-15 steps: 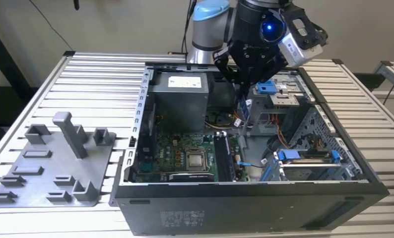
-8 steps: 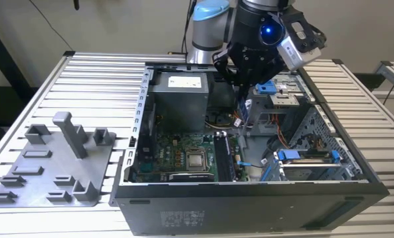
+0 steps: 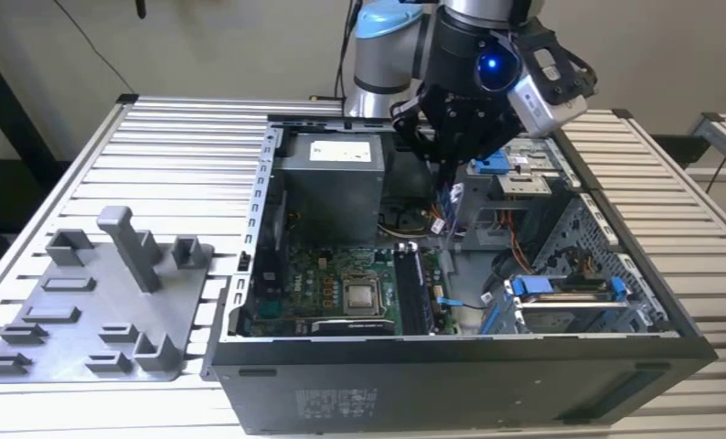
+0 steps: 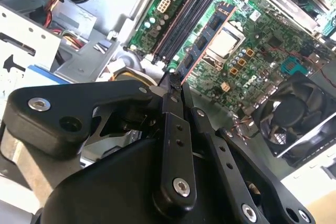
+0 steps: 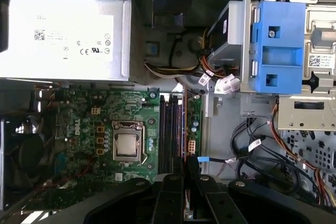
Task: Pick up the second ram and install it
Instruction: 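Insert the second ram into the second slot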
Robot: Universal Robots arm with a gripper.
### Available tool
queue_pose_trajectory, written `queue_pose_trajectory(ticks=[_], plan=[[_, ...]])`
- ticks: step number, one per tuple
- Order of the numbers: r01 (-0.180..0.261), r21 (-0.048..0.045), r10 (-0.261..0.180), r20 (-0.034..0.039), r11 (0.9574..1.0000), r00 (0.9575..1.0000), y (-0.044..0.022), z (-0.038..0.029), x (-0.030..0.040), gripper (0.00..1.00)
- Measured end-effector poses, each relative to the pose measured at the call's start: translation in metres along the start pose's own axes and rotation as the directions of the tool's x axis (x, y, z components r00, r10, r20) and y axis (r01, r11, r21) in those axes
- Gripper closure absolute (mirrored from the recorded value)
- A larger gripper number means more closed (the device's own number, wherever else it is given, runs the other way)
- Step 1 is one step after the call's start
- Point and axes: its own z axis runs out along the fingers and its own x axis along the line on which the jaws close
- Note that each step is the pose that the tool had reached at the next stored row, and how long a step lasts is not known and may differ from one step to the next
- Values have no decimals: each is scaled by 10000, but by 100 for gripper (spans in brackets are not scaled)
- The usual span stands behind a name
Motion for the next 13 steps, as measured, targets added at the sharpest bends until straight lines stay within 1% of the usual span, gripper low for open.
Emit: queue_pose_trajectory(ticks=[11,13], plan=[[0,2,0,-1,10000,10000,0,9,0,86],[-1,-3,1,1,10000,10000,-1,22,1,86]])
